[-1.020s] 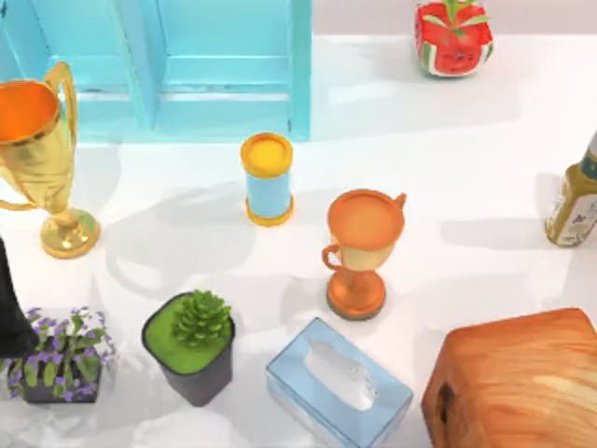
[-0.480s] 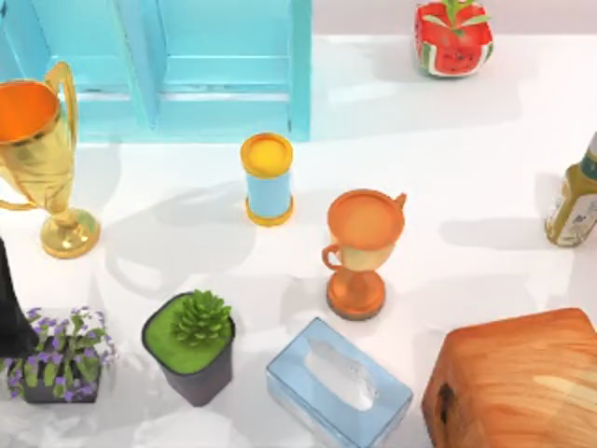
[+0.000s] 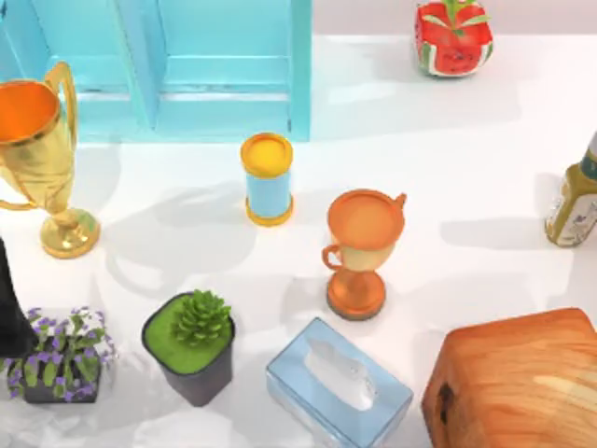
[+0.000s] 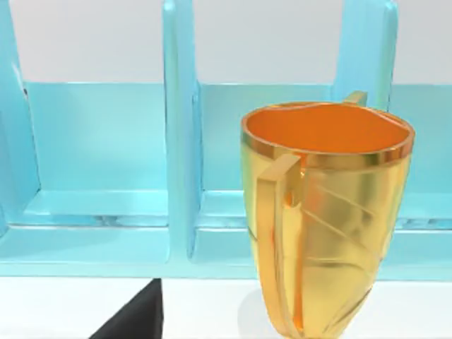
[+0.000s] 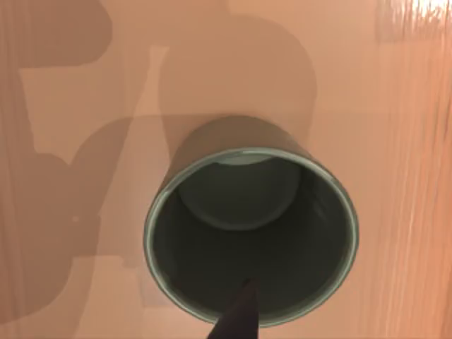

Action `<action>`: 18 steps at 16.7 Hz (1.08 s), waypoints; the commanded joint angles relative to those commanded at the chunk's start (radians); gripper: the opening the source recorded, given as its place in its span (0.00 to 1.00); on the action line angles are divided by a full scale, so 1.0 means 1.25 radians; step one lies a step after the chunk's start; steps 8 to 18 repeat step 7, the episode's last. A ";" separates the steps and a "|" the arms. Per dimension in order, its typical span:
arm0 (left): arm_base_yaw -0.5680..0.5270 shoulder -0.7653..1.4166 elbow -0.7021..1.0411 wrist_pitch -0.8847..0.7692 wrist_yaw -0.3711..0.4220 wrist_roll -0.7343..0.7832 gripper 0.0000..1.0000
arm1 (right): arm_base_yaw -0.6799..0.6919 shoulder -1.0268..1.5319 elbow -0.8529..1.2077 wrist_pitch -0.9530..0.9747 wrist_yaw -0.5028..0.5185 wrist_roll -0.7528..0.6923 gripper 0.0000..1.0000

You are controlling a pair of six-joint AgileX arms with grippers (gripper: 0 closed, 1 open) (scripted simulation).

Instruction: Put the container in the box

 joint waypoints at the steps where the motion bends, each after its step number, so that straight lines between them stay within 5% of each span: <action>1: 0.000 0.000 0.000 0.000 0.000 0.000 1.00 | 0.000 0.000 0.000 0.000 0.000 0.000 0.98; 18: 0.000 0.000 0.000 0.000 0.000 0.000 1.00 | 0.000 0.000 0.000 0.000 0.000 0.000 1.00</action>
